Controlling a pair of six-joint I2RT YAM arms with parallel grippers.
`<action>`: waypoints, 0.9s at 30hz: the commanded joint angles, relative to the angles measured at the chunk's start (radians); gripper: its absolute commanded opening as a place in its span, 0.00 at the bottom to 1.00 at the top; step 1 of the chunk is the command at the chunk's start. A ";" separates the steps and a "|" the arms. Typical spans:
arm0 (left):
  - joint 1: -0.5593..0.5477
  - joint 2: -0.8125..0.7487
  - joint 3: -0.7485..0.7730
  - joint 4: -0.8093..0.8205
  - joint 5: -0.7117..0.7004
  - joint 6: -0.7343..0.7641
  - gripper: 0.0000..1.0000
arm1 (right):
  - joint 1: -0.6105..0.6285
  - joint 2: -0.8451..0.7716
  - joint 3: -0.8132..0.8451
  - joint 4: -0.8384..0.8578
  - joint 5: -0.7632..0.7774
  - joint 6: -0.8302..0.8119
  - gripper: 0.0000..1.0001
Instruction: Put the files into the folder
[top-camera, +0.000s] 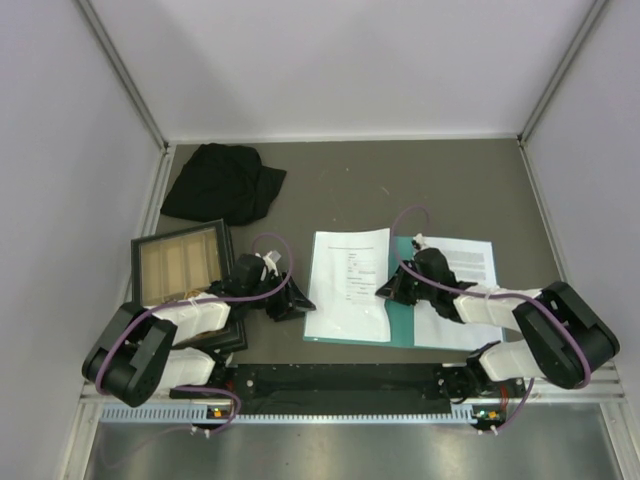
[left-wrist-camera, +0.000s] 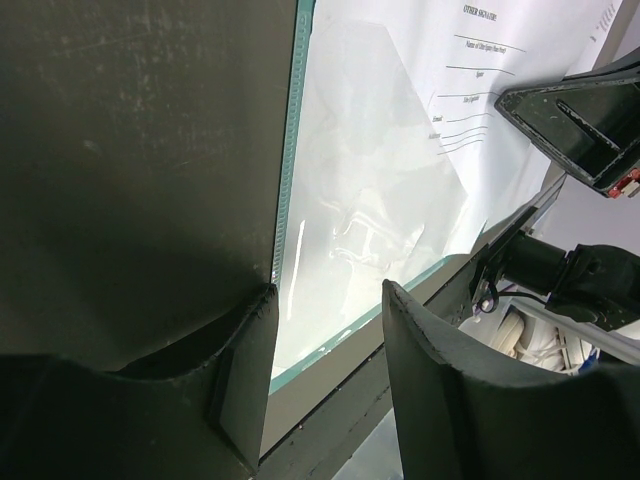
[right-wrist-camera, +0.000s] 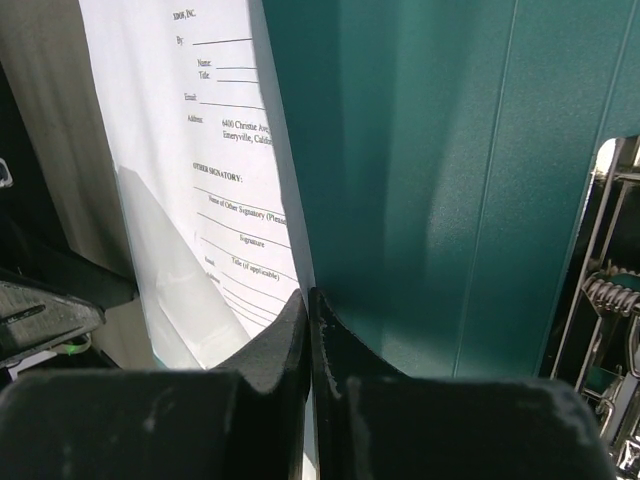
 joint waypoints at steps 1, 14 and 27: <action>-0.005 -0.007 -0.020 -0.020 -0.028 0.016 0.51 | 0.035 0.020 -0.025 -0.061 0.018 0.009 0.00; -0.004 -0.107 0.110 -0.245 -0.078 0.117 0.60 | 0.050 -0.054 0.228 -0.594 0.220 -0.191 0.56; -0.002 -0.202 0.299 -0.442 -0.147 0.224 0.65 | 0.055 -0.192 0.368 -0.985 0.528 -0.235 0.65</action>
